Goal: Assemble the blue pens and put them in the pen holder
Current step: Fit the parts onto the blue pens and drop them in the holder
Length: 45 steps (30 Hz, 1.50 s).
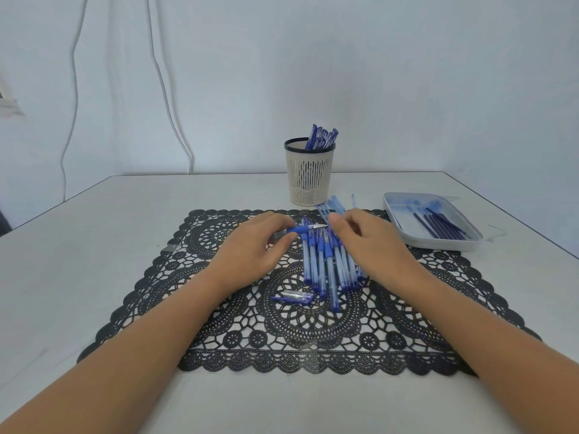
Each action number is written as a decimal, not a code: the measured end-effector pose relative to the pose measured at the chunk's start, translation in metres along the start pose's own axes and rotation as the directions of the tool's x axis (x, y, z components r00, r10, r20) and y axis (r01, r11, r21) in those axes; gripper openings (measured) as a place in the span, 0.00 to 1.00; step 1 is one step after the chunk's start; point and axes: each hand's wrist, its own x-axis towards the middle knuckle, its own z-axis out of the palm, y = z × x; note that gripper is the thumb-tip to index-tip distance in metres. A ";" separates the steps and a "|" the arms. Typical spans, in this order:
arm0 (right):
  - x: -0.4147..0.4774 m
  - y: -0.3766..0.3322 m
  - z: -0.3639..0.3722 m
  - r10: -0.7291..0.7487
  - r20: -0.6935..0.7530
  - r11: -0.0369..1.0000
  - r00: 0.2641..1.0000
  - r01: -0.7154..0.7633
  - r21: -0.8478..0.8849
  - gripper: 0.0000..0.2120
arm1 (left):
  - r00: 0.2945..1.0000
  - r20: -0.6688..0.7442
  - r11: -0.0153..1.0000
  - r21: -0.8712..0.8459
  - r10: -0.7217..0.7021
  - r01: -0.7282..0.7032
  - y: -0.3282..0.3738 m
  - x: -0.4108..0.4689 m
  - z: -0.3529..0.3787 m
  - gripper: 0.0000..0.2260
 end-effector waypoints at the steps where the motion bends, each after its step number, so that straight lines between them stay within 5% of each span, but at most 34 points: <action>1: 0.001 0.002 0.000 0.020 0.030 1.000 0.999 -0.020 0.000 0.22 | 1.000 0.009 1.000 -0.003 0.022 -0.022 0.001 0.000 0.000 0.14; 3: 0.003 0.004 0.003 0.030 0.085 0.999 0.996 -0.033 0.043 0.23 | 0.998 0.027 0.998 -0.004 0.062 -0.062 0.004 0.000 0.001 0.16; 12: 0.004 0.004 0.002 -0.051 0.173 0.983 0.984 0.018 0.184 0.02 | 0.995 0.065 0.997 -0.034 0.074 -0.072 0.005 0.002 -0.001 0.18; 17: 0.004 0.002 0.001 -0.002 0.159 0.992 0.987 -0.017 0.122 0.16 | 0.997 0.046 0.998 -0.023 0.067 -0.066 0.005 0.001 0.000 0.18; 21: 0.005 0.003 -0.002 -0.043 0.188 0.985 0.981 0.009 0.175 0.02 | 0.997 0.052 0.998 -0.023 0.059 -0.058 0.005 0.001 -0.001 0.18; 26: 0.006 0.002 -0.005 -0.011 0.129 0.983 0.992 -0.013 0.181 0.12 | 0.998 0.051 0.999 -0.026 0.046 -0.045 0.005 0.001 0.000 0.18; 29: 0.006 0.002 -0.005 -0.033 0.158 0.969 0.987 -0.007 0.245 0.03 | 0.997 0.044 0.998 -0.031 0.060 -0.059 0.006 0.001 0.000 0.17; 37: 0.006 0.002 -0.004 -0.032 0.164 0.966 0.986 -0.012 0.257 0.03 | 0.995 0.058 0.997 -0.008 0.080 -0.080 0.007 0.000 -0.001 0.17; 40: 0.005 0.003 -0.004 -0.042 0.184 0.959 0.982 -0.011 0.282 0.10 | 0.997 0.049 0.998 -0.025 0.062 -0.060 0.006 0.001 -0.001 0.15; 45: 0.005 0.001 -0.002 -0.018 0.163 0.974 0.986 -0.019 0.226 0.05 | 0.996 0.071 0.998 -0.023 0.058 -0.056 0.007 0.000 -0.001 0.18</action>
